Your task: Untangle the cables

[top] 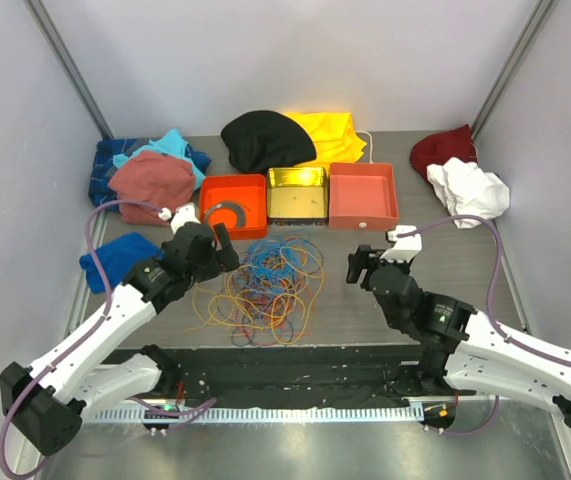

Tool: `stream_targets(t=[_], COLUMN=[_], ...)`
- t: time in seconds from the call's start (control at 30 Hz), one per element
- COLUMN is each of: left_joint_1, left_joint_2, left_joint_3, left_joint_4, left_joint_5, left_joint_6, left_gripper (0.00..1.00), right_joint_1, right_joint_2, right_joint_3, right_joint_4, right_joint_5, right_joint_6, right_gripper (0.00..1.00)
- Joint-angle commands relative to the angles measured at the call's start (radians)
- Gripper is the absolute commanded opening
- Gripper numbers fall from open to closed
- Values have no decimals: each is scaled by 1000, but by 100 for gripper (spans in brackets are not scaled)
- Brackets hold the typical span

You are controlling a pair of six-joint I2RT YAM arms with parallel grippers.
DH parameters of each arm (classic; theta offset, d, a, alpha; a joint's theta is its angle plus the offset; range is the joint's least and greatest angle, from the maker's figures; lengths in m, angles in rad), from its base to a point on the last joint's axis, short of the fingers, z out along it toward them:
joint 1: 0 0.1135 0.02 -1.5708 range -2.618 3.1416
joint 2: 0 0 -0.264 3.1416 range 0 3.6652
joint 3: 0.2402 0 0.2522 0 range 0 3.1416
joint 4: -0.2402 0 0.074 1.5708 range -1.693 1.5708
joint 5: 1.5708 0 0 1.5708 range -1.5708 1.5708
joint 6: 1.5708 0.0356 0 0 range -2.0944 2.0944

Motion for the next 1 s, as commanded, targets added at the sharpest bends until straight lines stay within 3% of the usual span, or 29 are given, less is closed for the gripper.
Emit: stream_targets(t=[0.0,0.17,0.23,0.3,0.57,0.67,0.77,0.9,0.97], left_joint_1=[-3,-13,-13,-13,-12,-12,-12,-12,-12], left_joint_2=[32,164,206,276,425,463,494,509,514], left_joint_3=[25,22,25,38,64,68,74,73,73], left_joint_4=[68,164,227,258,350,363,367,375,372], left_joint_5=[16,118,148,158,214,217,224,221,217], left_joint_6=[46,36,36,34,25,28,27,28,28], left_gripper=[100,97,83,79,78,73,63,37,33], right_joint_1=[4,4,2,4,2,2,4,2,2], right_joint_2=[-27,-32,-27,-24,-44,-52,-55,-58,-60], right_joint_3=[-40,-49,-52,-54,-51,-57,-65,-66,-69], right_joint_4=[6,12,12,11,-5,-6,-12,-14,-17], right_joint_5=[66,17,17,24,34,32,34,37,40], right_joint_6=[51,23,28,30,31,33,34,34,34], right_gripper=[73,73,72,72,72,72,72,72,72])
